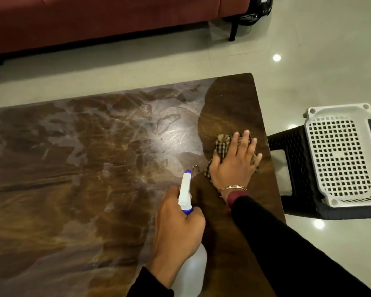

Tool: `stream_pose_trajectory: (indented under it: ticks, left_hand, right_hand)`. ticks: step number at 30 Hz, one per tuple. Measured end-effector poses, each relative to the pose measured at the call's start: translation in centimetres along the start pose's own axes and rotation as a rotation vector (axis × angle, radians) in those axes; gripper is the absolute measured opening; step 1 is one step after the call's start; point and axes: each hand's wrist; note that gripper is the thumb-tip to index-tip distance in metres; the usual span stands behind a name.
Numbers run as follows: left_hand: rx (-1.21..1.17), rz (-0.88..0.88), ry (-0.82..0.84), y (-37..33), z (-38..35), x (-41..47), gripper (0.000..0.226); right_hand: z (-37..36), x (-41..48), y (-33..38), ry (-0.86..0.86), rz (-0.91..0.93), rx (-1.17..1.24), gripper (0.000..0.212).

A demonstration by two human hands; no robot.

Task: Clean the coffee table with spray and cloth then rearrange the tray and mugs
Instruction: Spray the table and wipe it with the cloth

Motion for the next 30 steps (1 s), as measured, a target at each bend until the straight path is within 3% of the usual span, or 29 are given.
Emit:
stream_pose_trajectory:
  ticks: [3, 6, 8, 11, 14, 16, 20, 23, 27, 30]
  left_hand:
    - [-0.049, 0.008, -0.046, -0.6, 0.4, 2.0, 0.015]
    - [-0.003, -0.013, -0.03, -1.3, 0.5, 3.8, 0.031]
    - [-0.013, -0.014, -0.016, -1.7, 0.6, 4.7, 0.035]
    - [-0.018, -0.05, -0.009, -1.8, 0.9, 6.1, 0.028]
    - [-0.002, -0.061, -0.004, -1.9, 1.2, 7.0, 0.016]
    - [-0.009, -0.065, -0.017, -2.1, 1.5, 7.6, 0.013]
    - [-0.064, -0.094, 0.0, -3.4, 2.5, 9.1, 0.015]
    - [-0.077, -0.136, -0.016, -4.6, 3.3, 10.5, 0.019]
    - [-0.06, -0.155, 0.013, -4.8, 3.6, 11.7, 0.017]
    - [-0.06, -0.156, 0.033, -3.9, 3.7, 11.9, 0.017]
  right_hand:
    - [-1.0, -2.7, 4.0, 0.065, 0.218, 0.02, 0.083]
    - [-1.6, -8.2, 4.4, 0.101, 0.429, 0.073, 0.056]
    - [-1.3, -8.3, 2.6, 0.136, 0.486, 0.056, 0.064]
    - [-0.6, -3.7, 0.1, 0.125, 0.333, -0.002, 0.086]
    - [-1.0, 3.4, 2.3, 0.029, 0.047, -0.017, 0.087]
    - [-2.1, 5.2, 6.1, 0.008, 0.025, -0.015, 0.088]
    - [-5.6, -0.3, 10.6, 0.04, 0.444, -0.099, 0.073]
    - [-4.6, -2.7, 8.8, 0.084, 0.59, -0.018, 0.066]
    - [-2.1, 4.9, 4.9, 0.101, 0.275, -0.028, 0.087]
    - [-2.2, 13.0, 6.4, 0.035, 0.042, -0.04, 0.087]
Point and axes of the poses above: each hand's wrist, its own x-axis towards the middle knuckle, its own z-axis out of the back of the hand, y = z × x, and after that the axes turned 12 degrees about -y, right-handed
